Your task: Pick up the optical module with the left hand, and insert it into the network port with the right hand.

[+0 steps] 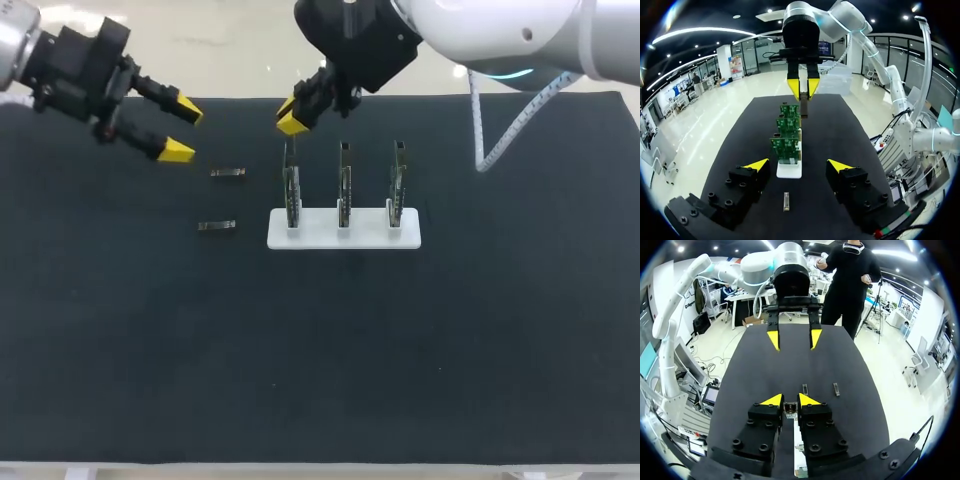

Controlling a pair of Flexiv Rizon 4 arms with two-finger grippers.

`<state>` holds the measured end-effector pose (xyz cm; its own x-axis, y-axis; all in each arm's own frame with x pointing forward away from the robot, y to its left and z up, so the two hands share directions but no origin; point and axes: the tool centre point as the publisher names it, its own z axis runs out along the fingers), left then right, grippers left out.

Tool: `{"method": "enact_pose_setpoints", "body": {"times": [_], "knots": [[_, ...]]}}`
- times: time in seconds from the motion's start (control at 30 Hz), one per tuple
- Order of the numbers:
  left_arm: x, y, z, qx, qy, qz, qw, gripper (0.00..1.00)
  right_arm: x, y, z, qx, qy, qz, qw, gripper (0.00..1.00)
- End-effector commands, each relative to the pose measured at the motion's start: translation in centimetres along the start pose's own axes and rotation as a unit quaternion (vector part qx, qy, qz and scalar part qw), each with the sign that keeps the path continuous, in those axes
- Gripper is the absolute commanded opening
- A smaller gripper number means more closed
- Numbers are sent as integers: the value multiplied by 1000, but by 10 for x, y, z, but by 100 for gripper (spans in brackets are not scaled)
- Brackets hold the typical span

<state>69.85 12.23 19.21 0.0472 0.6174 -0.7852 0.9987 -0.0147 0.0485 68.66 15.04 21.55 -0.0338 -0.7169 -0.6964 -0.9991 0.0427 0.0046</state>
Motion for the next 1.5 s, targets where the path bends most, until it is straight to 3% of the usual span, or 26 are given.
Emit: {"method": "enact_pose_setpoints", "body": {"times": [0.03, 0.13, 0.23, 1.23, 1.5], "knots": [[-2, 12, -8, 11, 37, -2, 999, 100, 0, -2, 0, -4, -2, -2, 1000, 0], [0, 15, -12, 11, 36, 1, 999, 100, 0, -2, 0, -5, -2, -3, 1000, 0], [-1, 16, -13, 15, 5, 8, 1000, 100, 0, -3, -1, -11, -2, -5, 1000, 0], [-1, 16, -13, 15, 5, 8, 1000, 100, -4, -6, -9, -20, 12, -17, 1000, 0], [-1, 16, -13, 15, 5, 8, 1000, 100, -7, -33, 10, -40, 11, -19, 999, 0]]}}
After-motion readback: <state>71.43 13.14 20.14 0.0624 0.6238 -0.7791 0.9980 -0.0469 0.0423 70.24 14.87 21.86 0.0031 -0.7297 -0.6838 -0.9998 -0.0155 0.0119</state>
